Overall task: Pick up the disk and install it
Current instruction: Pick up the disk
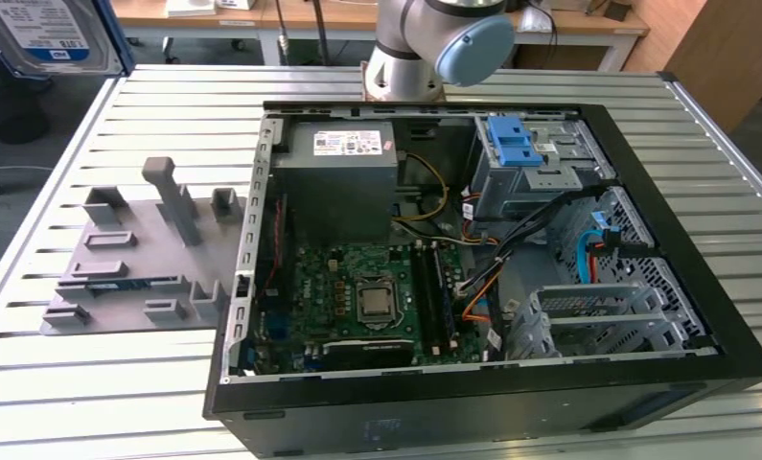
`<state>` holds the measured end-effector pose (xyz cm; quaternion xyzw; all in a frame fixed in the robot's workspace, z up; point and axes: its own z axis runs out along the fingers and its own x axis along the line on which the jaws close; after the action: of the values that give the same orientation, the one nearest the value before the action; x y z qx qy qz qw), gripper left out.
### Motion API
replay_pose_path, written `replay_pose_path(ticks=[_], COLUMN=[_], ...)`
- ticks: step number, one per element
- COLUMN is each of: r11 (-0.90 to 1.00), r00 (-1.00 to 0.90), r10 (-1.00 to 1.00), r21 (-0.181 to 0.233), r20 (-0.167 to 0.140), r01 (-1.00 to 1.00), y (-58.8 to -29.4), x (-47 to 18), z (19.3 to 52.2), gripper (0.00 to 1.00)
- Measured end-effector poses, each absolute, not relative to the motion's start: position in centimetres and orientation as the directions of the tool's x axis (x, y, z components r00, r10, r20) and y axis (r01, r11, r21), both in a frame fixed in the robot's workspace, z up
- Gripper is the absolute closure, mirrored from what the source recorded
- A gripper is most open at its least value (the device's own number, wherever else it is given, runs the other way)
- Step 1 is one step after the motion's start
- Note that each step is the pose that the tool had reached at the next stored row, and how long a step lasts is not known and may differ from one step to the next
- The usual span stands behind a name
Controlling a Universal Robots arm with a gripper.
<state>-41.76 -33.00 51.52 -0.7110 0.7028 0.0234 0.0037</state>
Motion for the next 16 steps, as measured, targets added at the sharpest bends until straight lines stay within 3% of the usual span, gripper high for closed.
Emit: replay_pose_path(ticks=[16], r11=[-0.012], r00=[0.011], r10=[-0.999], r21=[0.028], r20=[-0.038], r01=[-1.000], y=[-33.0], x=[-40.5], z=[51.5], gripper=[0.64])
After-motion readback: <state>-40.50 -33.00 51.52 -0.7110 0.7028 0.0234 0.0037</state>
